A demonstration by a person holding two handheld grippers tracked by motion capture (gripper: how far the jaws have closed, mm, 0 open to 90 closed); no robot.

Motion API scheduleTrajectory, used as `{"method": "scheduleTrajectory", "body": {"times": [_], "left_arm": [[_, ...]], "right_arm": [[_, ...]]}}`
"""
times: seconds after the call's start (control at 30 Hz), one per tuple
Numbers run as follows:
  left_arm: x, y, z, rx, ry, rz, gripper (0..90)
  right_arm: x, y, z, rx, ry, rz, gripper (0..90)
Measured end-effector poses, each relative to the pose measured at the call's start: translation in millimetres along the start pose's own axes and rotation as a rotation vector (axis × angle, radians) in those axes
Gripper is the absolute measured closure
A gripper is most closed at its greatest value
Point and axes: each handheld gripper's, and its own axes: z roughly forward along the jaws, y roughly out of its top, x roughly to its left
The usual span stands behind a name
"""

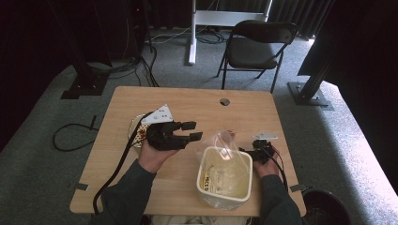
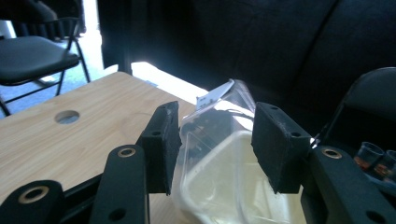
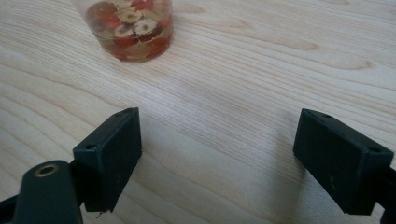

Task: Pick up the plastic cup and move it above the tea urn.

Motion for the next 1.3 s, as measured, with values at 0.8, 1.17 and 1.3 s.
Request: {"method": "scheduleTrajectory", "body": {"times": [0.8,1.17,1.3], "left_arm": [[4.4,-25.3,0.3,0.055,0.200,0.049,47.5],[5.6,-67.8,7.5,0.087,0.349,0.075,47.5],[2.7,-87.8,9.5,0.088,0.407,0.094,47.6]], "right_arm": [[-7.1,6.7,-22.3,-0.088,-0.054,0.036,59.8],[-20.3,55.7,-21.3,-0.142,0.023,0.105,73.4],[-19.5,64.7,-5.0,-0.119,0.055,0.099,73.8]]}}
